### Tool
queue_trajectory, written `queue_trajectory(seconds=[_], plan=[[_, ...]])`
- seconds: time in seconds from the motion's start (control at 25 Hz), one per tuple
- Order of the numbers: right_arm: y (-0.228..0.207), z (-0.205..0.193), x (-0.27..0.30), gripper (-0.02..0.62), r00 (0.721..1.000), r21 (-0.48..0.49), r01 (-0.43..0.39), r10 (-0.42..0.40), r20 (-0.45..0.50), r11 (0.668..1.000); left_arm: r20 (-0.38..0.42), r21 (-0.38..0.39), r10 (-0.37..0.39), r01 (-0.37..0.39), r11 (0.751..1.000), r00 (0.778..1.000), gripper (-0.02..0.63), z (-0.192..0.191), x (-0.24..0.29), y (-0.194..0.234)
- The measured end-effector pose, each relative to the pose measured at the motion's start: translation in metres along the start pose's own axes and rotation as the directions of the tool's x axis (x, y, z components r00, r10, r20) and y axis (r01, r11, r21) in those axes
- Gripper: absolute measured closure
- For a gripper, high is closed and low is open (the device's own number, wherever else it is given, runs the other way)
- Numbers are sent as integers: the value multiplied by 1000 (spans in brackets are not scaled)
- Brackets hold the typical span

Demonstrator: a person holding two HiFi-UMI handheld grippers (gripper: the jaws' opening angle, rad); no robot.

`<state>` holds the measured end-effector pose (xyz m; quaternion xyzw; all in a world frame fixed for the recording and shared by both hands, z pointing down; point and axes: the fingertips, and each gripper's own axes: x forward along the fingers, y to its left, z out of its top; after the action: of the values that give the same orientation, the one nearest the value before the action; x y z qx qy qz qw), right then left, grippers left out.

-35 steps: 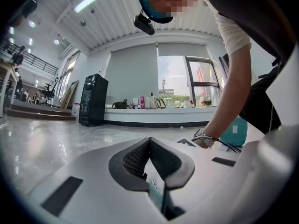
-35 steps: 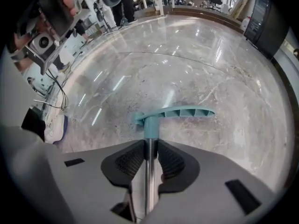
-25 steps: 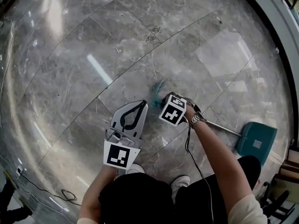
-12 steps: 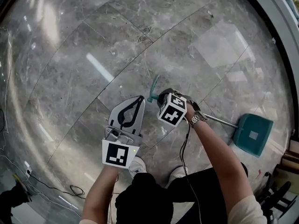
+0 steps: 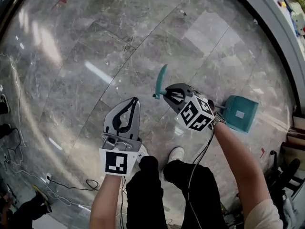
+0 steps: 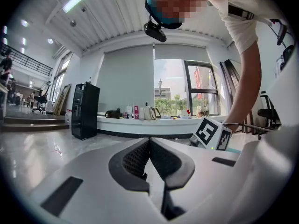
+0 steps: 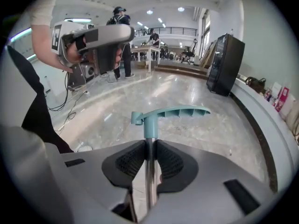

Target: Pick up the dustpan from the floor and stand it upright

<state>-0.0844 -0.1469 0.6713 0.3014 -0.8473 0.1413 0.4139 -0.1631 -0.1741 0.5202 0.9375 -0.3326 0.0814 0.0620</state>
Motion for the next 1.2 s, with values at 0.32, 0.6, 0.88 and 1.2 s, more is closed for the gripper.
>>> queue_trajectory(seconds=[0.32,0.6,0.88,1.2], plan=[[-26,20,-182,502,978,61,117,-126,167,991,-22,7,-109,109,994,994,595,111,-7,-97],[-49,-10,-308,505,884,238,332,-389,259,913,28,-3,-186,186,982,982,595,179,34,-193],[-54,-85,-430,508,777,299,461,-543,319,835,54,-18,-239,240,971,970,595,190,75,-328],[-57,-181,-546,506,675,449,513,-667,316,732,-20,46,-450,450,892,893,595,205,109,-500]])
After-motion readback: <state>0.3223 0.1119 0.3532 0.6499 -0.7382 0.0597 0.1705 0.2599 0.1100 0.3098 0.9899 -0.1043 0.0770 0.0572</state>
